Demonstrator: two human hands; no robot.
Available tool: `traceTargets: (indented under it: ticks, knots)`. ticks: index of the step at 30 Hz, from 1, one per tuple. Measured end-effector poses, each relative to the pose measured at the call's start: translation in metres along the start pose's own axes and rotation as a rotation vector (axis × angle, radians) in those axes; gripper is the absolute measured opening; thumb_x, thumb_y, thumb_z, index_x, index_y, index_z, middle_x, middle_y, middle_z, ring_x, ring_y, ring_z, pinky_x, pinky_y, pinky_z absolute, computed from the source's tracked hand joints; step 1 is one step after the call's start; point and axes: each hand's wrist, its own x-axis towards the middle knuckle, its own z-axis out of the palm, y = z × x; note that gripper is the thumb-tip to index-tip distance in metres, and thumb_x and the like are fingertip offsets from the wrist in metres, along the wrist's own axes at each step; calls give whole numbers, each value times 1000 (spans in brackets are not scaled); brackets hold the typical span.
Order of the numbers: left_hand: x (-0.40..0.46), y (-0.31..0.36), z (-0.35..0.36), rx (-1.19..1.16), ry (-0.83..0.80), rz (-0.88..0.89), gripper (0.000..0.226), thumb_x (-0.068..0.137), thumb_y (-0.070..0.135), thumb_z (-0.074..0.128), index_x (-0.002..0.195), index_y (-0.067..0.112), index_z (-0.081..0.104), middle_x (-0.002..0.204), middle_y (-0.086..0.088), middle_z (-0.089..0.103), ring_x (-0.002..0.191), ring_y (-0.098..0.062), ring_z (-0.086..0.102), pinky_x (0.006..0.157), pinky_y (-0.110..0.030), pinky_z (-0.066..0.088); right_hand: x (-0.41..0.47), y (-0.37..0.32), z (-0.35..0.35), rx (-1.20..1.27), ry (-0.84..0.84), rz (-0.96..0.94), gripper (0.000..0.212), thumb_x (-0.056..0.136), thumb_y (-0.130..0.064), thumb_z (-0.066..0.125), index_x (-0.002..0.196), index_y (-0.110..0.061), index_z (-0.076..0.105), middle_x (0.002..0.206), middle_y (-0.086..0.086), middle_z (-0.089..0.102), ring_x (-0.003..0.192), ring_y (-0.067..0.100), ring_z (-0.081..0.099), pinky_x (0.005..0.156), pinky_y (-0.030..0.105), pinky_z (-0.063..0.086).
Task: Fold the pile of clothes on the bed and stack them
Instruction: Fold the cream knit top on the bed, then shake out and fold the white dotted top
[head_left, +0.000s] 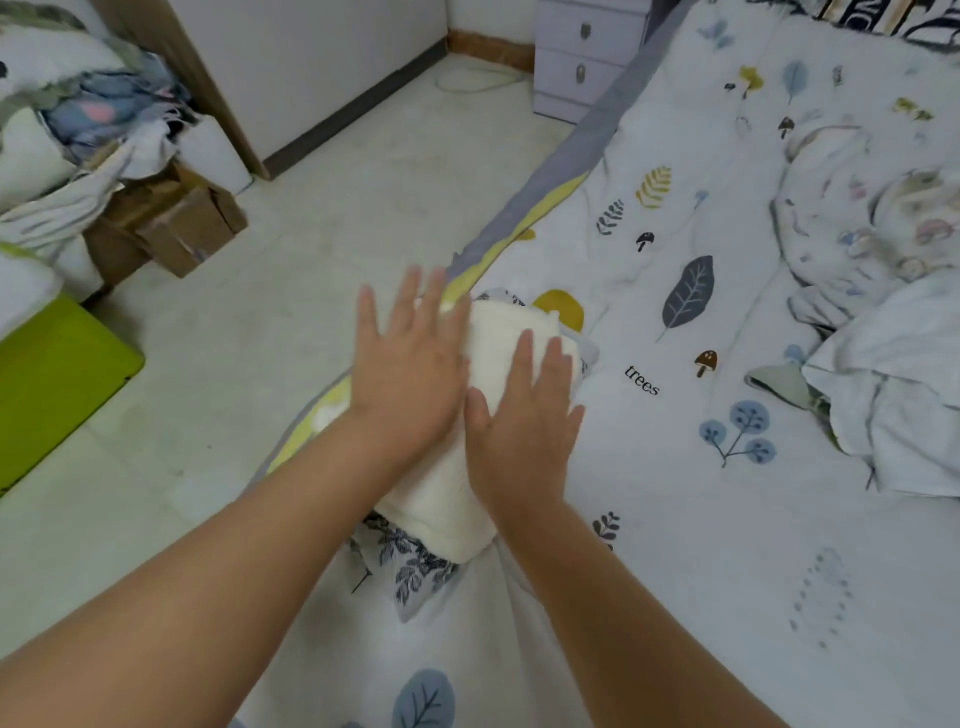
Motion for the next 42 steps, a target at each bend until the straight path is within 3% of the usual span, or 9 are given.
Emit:
traceTargets:
  ticks: [2,4,18,21,23,25,27,33,42]
  knots:
    - [0,-4,27,-68,-119,91,54,101,35,17,150,24,-2,158,-1,-11,145,-20,-11,114,-49,-6,8,1,12,-163,-133,-59,60,100,-35,24,150,-23,-8,156,-1,-19,144,17,-17,115,48,-4]
    - [4,-18,51,-172,-228,75,52,100,37,14,149,29,-4,158,3,-10,145,-17,-9,115,-45,-5,14,5,26,-247,-241,-74,58,101,-33,20,149,-22,-9,156,-1,-22,143,17,-20,115,49,-7]
    - [22,-29,80,-265,-306,73,52,100,38,14,149,31,-4,158,4,-11,145,-15,-6,116,-40,-4,31,11,44,-240,-305,-59,57,100,-37,21,150,-21,-3,157,-1,-18,143,18,-19,116,47,-7]
    - [21,-25,65,-233,-322,89,53,101,37,16,150,27,1,158,0,-6,146,-18,-2,116,-42,0,33,13,28,-182,-328,-109,55,100,-34,26,150,-19,10,159,2,-6,145,21,-11,117,48,1]
    - [20,-24,53,-219,-283,89,51,100,33,23,149,20,16,158,-6,8,145,-22,8,115,-43,5,30,12,14,-85,-291,-127,48,99,-29,33,146,-16,27,157,5,12,145,22,4,116,45,12]
    - [16,-22,43,-219,-136,111,38,96,27,34,128,12,47,139,-11,41,132,-28,33,108,-43,20,23,9,1,44,-210,-138,41,96,-22,40,136,-14,44,146,8,38,136,23,29,110,39,26]
    - [12,-20,34,-250,-7,137,24,89,21,42,100,9,59,109,-7,57,108,-28,50,94,-39,31,15,6,-11,101,-182,-156,35,93,-16,44,127,-14,53,129,6,54,121,23,44,100,35,35]
    - [-7,-6,3,-346,-59,204,33,91,18,43,120,17,59,114,-4,62,101,-25,57,81,-33,42,-17,15,-37,52,-274,-164,31,92,-13,42,119,-17,57,117,4,59,111,21,49,91,29,35]
    - [-38,51,-36,-399,-222,319,23,94,23,43,107,18,62,102,-1,66,92,-19,58,73,-27,39,-70,57,-100,-10,-345,-39,31,92,-11,38,111,-18,61,110,8,65,103,25,57,86,30,42]
